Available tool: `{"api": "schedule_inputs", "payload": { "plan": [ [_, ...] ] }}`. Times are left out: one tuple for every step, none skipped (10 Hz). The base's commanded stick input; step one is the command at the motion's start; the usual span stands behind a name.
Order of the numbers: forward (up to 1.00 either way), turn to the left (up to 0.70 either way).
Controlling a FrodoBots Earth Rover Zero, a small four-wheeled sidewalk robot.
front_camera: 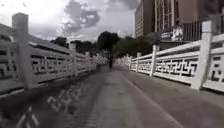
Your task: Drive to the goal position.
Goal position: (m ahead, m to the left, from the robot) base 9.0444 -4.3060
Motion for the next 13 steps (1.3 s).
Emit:
{"api": "schedule_inputs", "payload": {
  "plan": [
    [0.45,0.0],
    [0.45,0.0],
    [0.45,0.0],
    [0.45,0.0],
    [0.45,0.0],
    [0.45,0.0],
    [0.45,-0.06],
    [0.45,0.0],
    [0.45,0.0],
    [0.45,0.0],
    [0.45,0.0],
    [0.45,-0.02],
    [0.45,-0.1]
  ]
}}
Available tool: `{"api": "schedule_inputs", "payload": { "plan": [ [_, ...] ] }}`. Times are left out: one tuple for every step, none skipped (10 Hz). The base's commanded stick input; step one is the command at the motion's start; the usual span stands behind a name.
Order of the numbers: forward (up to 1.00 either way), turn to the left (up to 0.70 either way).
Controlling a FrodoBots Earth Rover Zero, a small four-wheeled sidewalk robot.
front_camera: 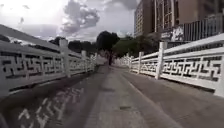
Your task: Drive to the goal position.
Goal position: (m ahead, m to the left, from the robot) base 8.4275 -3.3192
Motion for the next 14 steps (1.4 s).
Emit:
{"api": "schedule_inputs", "payload": {
  "plan": [
    [0.45,-0.27],
    [0.45,-0.23],
    [0.45,0.0],
    [0.45,0.0],
    [0.45,0.0],
    [0.45,0.0],
    [0.45,0.0],
    [0.45,0.0],
    [0.45,0.0],
    [0.45,0.0],
    [0.45,0.0],
    [0.45,0.0],
    [0.45,0.0],
    [0.45,0.0]
  ]
}}
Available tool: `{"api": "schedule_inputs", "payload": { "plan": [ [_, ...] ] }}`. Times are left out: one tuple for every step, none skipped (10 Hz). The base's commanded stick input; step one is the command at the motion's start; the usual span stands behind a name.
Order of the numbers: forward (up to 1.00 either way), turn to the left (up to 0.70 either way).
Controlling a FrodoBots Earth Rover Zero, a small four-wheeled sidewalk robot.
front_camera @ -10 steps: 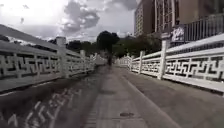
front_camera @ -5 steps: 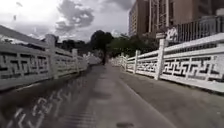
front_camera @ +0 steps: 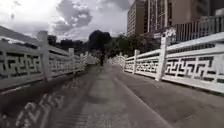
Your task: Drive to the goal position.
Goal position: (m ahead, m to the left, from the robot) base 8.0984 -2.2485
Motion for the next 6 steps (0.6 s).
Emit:
{"api": "schedule_inputs", "payload": {
  "plan": [
    [0.45,0.0],
    [0.45,0.0],
    [0.45,0.0],
    [0.45,0.0],
    [0.45,0.0],
    [0.45,0.0]
  ]
}}
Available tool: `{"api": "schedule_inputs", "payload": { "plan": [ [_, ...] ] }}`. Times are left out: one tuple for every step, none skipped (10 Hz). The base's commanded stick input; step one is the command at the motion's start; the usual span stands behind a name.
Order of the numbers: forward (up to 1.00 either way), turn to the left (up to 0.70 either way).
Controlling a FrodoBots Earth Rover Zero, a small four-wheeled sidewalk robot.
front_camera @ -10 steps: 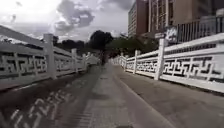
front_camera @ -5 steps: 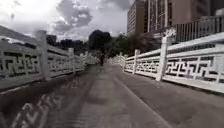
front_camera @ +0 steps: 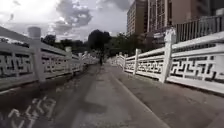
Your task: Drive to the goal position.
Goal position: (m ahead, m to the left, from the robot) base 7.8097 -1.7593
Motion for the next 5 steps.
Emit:
{"api": "schedule_inputs", "payload": {
  "plan": [
    [0.45,0.0],
    [0.45,0.0],
    [0.45,0.0],
    [0.45,0.0],
    [0.45,0.0]
  ]
}}
